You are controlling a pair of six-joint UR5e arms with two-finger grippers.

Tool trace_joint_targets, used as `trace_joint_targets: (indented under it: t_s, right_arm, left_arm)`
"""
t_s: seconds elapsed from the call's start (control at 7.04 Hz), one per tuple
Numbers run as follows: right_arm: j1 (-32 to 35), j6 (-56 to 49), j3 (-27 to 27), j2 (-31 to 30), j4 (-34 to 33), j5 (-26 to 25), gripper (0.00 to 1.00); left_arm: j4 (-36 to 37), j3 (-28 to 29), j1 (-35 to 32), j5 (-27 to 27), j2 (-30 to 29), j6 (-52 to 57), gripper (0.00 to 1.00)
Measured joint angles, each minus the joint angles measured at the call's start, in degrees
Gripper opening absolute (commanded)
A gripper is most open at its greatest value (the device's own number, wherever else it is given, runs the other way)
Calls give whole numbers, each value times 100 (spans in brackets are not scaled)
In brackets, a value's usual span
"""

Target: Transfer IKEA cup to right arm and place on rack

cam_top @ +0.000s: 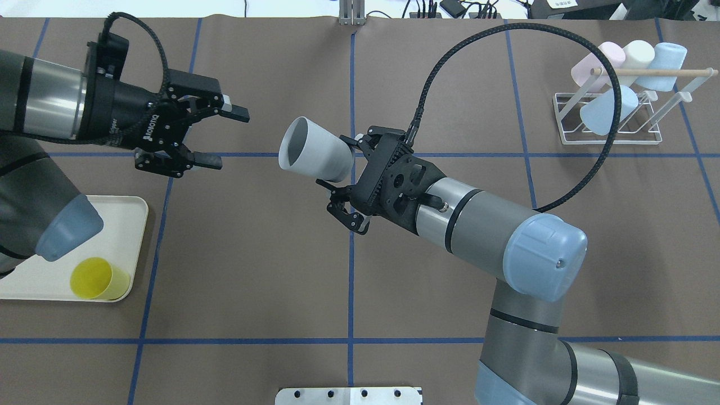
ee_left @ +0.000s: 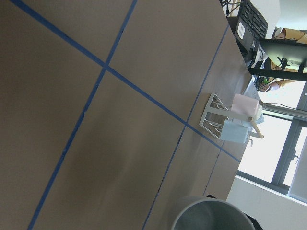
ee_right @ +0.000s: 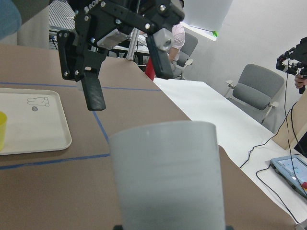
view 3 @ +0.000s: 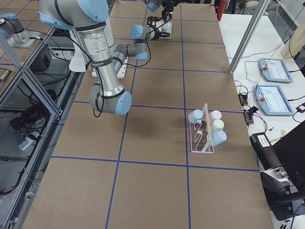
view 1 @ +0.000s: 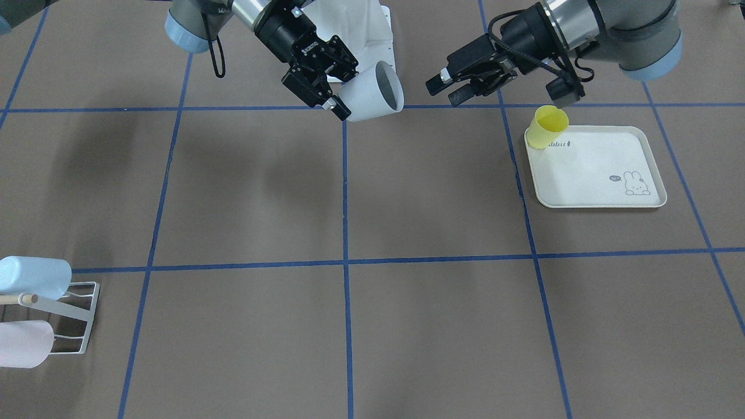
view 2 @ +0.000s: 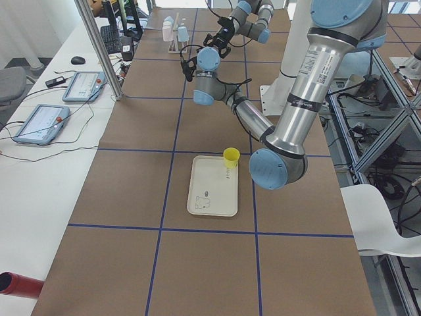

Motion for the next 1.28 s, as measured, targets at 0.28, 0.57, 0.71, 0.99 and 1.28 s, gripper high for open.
trace_joint_targets:
  t_s: [0.28,0.57,0.71,0.99,1.28]
  right_arm:
    - [249,22,130,-76,-457,29,1]
    - [705,71,347,-128,-1508,31,0]
    - [946,72,396,-194,-1897,30,0]
    - [1410,29,440,-575,-2257,33,0]
    - [1874,-222,457,-1137,-2339,63,0]
  left_arm:
    - [-4,-15,-200,-128,367,751,100]
    - [-18,-45,-228,-114,755,1476,100]
    - [-29,-55,-228,-101,842,1625,100]
    - [-52,-67,-225,-47,905,1704,100]
    - [-56,-70,-205,69,987,1951,100]
